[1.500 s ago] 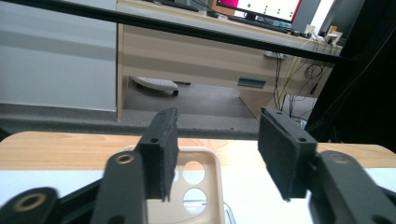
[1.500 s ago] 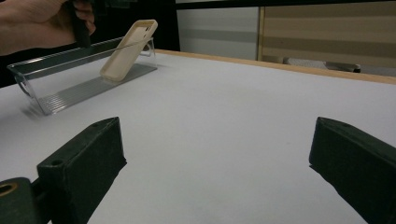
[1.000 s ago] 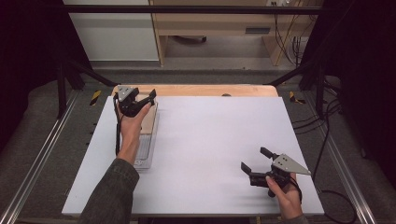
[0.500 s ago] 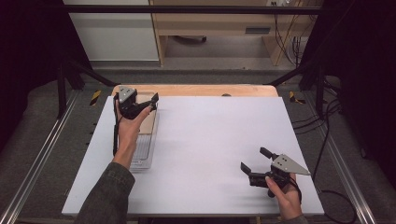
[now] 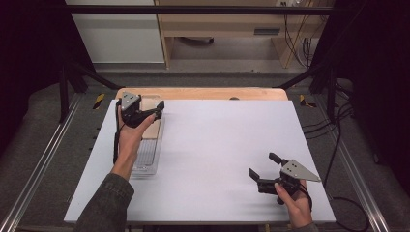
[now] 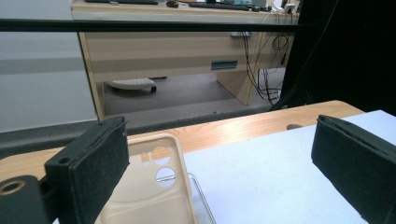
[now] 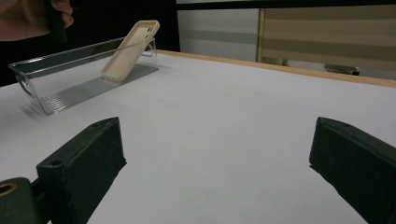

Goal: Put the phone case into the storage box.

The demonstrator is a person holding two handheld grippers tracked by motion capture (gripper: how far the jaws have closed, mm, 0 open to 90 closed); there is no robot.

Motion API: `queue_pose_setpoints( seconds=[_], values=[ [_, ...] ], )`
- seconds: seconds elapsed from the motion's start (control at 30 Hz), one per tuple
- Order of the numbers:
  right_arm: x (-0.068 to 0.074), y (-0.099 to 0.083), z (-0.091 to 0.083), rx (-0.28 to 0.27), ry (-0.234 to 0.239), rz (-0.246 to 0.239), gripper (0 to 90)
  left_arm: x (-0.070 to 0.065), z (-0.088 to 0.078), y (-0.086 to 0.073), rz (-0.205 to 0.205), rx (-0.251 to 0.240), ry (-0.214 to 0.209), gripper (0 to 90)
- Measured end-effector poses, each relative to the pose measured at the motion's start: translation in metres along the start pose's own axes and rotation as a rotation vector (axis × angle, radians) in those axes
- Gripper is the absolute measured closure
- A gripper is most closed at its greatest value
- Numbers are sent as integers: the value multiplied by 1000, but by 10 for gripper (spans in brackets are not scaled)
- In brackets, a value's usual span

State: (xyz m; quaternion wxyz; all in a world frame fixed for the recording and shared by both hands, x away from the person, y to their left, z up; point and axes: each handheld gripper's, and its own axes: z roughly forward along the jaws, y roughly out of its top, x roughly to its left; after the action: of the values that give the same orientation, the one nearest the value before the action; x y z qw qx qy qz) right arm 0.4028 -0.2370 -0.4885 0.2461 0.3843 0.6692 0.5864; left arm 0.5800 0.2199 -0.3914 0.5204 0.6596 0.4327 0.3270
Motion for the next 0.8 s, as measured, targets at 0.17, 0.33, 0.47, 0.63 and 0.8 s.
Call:
queue_pose_setpoints(
  seconds=[0.17,0.33,0.47,0.63,0.8],
  values=[
    [0,0,0,1,1,-1,31,-3,-4,0,22,2,-15,37],
    [0,0,0,1,0,-1,31,-9,-7,1,55,9,-36,36],
    [1,0,0,3,2,0,31,-13,-12,4,78,6,-55,36],
    [2,0,0,2,1,-3,31,-18,-19,7,97,1,-78,36],
    [2,0,1,4,1,-3,31,-22,-24,8,113,-2,-98,33]
  ],
)
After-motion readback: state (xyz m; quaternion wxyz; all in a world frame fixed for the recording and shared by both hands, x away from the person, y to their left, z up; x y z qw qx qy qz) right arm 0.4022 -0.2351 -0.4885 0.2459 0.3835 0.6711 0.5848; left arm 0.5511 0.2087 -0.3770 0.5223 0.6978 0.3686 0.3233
